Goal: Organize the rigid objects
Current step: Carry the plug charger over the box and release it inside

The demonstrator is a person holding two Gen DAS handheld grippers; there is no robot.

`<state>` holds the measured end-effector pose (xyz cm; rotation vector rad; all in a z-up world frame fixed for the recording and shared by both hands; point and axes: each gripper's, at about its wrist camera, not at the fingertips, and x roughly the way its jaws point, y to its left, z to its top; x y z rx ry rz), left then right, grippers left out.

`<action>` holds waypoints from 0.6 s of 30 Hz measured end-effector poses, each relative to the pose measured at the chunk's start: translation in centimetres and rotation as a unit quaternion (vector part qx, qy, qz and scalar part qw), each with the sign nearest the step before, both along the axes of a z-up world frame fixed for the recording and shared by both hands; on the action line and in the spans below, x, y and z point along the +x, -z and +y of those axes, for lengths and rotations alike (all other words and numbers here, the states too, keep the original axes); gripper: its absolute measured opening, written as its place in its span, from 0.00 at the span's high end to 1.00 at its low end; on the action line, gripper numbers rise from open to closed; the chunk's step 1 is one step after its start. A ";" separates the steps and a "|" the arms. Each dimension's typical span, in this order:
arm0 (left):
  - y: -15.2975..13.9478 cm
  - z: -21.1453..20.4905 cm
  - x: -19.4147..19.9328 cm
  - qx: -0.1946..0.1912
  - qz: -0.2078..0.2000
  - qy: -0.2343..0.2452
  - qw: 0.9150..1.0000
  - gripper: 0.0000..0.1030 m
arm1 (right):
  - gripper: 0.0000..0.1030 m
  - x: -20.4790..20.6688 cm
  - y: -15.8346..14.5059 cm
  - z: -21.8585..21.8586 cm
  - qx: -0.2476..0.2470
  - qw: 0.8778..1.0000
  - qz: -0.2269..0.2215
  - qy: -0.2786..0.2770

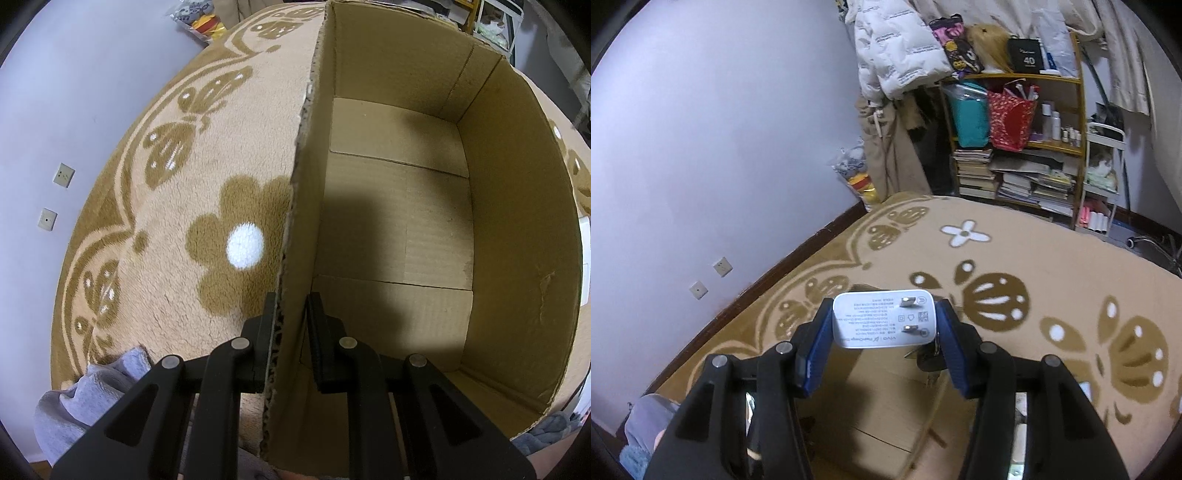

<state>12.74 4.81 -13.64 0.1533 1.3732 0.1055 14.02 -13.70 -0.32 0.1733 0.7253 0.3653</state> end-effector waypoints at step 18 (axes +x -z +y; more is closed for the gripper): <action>0.3 0.5 -0.1 -0.015 0.004 -0.009 1.000 0.86 | 0.43 2.4 7.0 2.1 -0.004 0.995 0.099 -0.008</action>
